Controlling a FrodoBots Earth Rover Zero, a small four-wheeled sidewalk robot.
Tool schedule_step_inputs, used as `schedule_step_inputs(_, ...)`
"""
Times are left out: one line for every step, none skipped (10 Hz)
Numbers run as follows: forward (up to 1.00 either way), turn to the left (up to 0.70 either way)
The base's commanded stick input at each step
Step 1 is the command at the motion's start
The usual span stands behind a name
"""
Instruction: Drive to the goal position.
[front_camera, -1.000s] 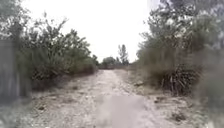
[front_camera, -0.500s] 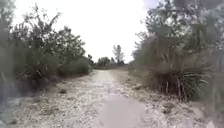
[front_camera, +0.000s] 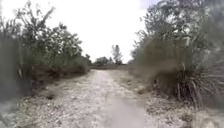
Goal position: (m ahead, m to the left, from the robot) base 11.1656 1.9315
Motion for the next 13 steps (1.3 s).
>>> schedule_step_inputs(0.70,0.00)
schedule_step_inputs(0.70,0.00)
schedule_step_inputs(0.70,0.00)
schedule_step_inputs(0.70,0.00)
schedule_step_inputs(0.70,0.00)
schedule_step_inputs(0.70,0.00)
schedule_step_inputs(0.70,0.00)
schedule_step_inputs(0.70,0.00)
schedule_step_inputs(0.70,0.00)
schedule_step_inputs(0.70,0.00)
schedule_step_inputs(0.70,0.00)
schedule_step_inputs(0.70,0.00)
schedule_step_inputs(0.70,0.00)
